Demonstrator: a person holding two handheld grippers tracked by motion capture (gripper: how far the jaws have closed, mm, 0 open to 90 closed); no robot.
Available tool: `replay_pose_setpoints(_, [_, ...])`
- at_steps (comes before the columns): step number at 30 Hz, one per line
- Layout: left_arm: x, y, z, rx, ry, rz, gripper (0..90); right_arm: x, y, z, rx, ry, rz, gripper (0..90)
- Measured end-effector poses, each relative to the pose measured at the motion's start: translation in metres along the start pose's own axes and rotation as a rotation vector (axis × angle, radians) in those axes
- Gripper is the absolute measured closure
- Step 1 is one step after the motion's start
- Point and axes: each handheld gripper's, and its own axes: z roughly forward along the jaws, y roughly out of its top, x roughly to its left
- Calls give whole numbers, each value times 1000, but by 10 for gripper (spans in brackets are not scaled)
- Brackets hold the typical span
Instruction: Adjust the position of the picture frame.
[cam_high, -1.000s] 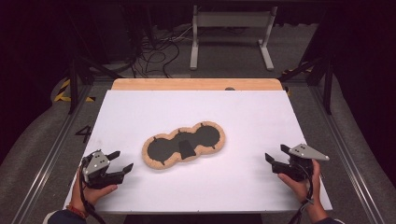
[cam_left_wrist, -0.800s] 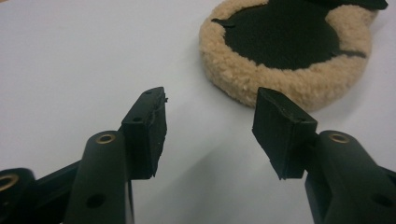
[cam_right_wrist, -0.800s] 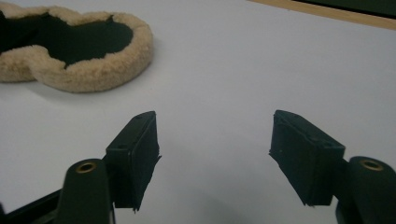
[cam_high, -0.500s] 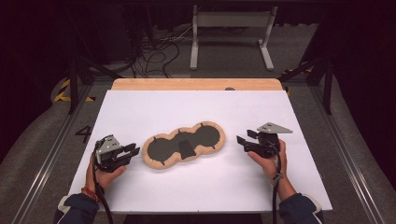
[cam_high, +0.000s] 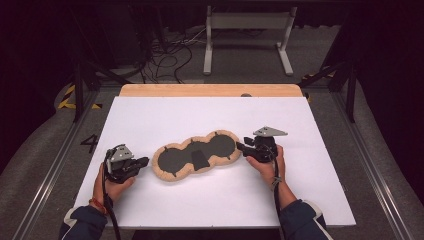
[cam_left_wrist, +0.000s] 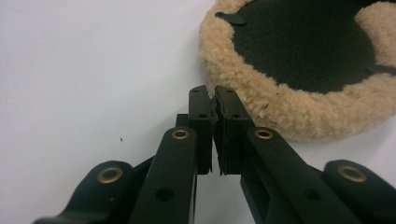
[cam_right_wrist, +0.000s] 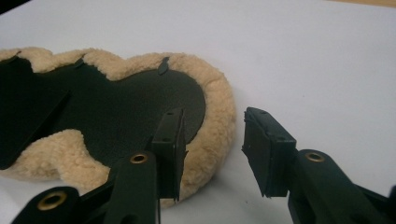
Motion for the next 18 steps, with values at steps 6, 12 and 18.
replay_pose_setpoints(6, [-1, 2, 8, 31, -15, 19, 849, 4, 1, 6, 21, -12, -15, 579])
replay_pose_setpoints(12, [1, 5, 12, 45, -14, 3, 854, 7, -1, 10, 47, 2, -18, 543])
replay_pose_setpoints(18, [0, 5, 15, 59, -20, 7, 846, 6, -2, 9, 58, 27, -15, 551])
